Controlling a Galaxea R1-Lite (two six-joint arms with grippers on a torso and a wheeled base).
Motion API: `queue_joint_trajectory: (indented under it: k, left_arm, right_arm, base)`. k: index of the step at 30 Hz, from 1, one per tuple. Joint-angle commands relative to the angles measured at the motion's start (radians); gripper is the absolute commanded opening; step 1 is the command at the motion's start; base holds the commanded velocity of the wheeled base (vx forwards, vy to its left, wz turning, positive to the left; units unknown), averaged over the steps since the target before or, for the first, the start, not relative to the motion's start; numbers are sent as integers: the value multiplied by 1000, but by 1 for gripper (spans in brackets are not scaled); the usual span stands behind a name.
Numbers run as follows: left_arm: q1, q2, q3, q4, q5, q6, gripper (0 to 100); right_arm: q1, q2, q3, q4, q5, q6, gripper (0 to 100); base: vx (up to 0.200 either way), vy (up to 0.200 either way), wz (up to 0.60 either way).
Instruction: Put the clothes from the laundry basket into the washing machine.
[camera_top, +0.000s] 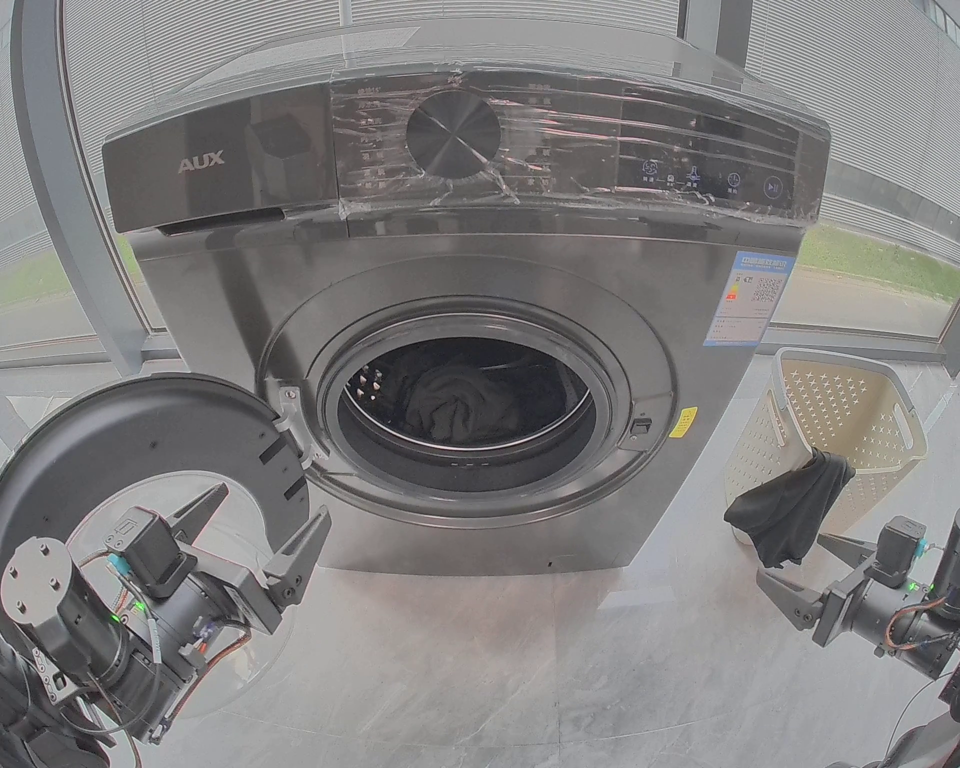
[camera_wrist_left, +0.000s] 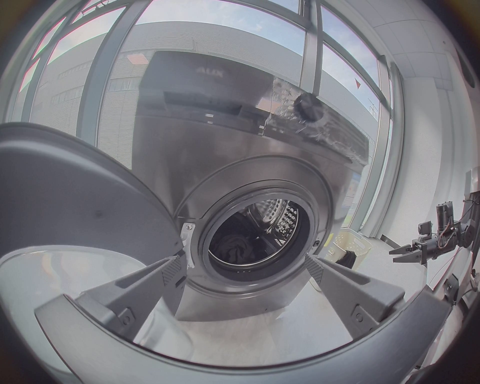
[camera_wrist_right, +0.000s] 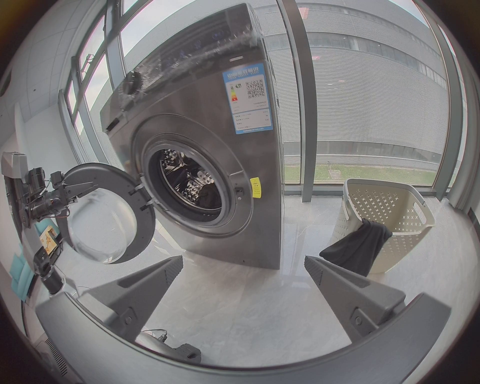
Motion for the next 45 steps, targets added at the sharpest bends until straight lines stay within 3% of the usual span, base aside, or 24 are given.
queue_joint_trajectory:
  k: [1,5,8,10,11,13,18,21,23,25,27,29,31,34,37,42,45]
  left_arm:
    - [5,-194,31,83,4,11,100]
    - [3,-359,31,223,-1,23,100]
    - [5,-488,31,377,-1,56,100]
    - [9,-530,31,433,4,53,100]
    - [57,-599,31,549,10,48,100]
    - [112,-677,31,664,12,30,100]
    - [181,-905,31,910,6,8,100]
    - [284,-1016,31,1043,9,-16,100]
    - [359,-1103,31,1135,4,-3,100]
    - [431,-1215,31,1241,-16,10,100]
    - [494,-1353,31,1391,-62,-4,100]
    - [541,-1424,28,1488,-123,-29,100]
    - [575,-1455,25,1490,-179,-30,100]
    - [601,-1456,27,1484,-200,-9,100]
    - [684,-1516,27,1482,-220,14,100]
    - [678,-1516,27,1480,-169,40,100]
    - [670,-1536,25,1485,-186,69,100]
  right_arm:
    - [-1,-330,17,200,-19,-2,100]
    - [-13,-601,17,398,-36,-7,100]
    - [-76,-769,17,521,-28,-27,100]
    - [-102,-831,17,567,-25,-37,100]
    - [-143,-940,17,650,-16,-48,100]
    - [-174,-1040,15,724,2,-51,100]
    - [-260,-1233,17,863,50,-76,100]
    - [-260,-1223,17,892,47,-62,100]
    - [-262,-1218,17,943,28,-59,100]
    - [-266,-1218,11,972,15,-45,100]
    - [-285,-1218,12,960,-8,-42,100]
    - [-350,-1235,8,975,7,-45,100]
    - [-400,-1272,6,983,38,-54,100]
    - [-383,-1298,6,986,45,-86,100]
    - [-383,-1298,6,987,47,-106,100]
    - [-380,-1299,5,989,38,-112,100]
    - [-380,-1299,5,992,35,-109,100]
  base:
    - [-200,0,0]
    - [0,0,0]
    - [0,0,0]
    - [0,0,0]
    - [0,0,0]
    - [0,0,0]
    - [0,0,0]
    - [0,0,0]
    - [0,0,0]
    - [0,0,0]
    - [0,0,0]
    - [0,0,0]
    - [0,0,0]
    - [0,0,0]
    - [0,0,0]
    - [0,0,0]
    - [0,0,0]
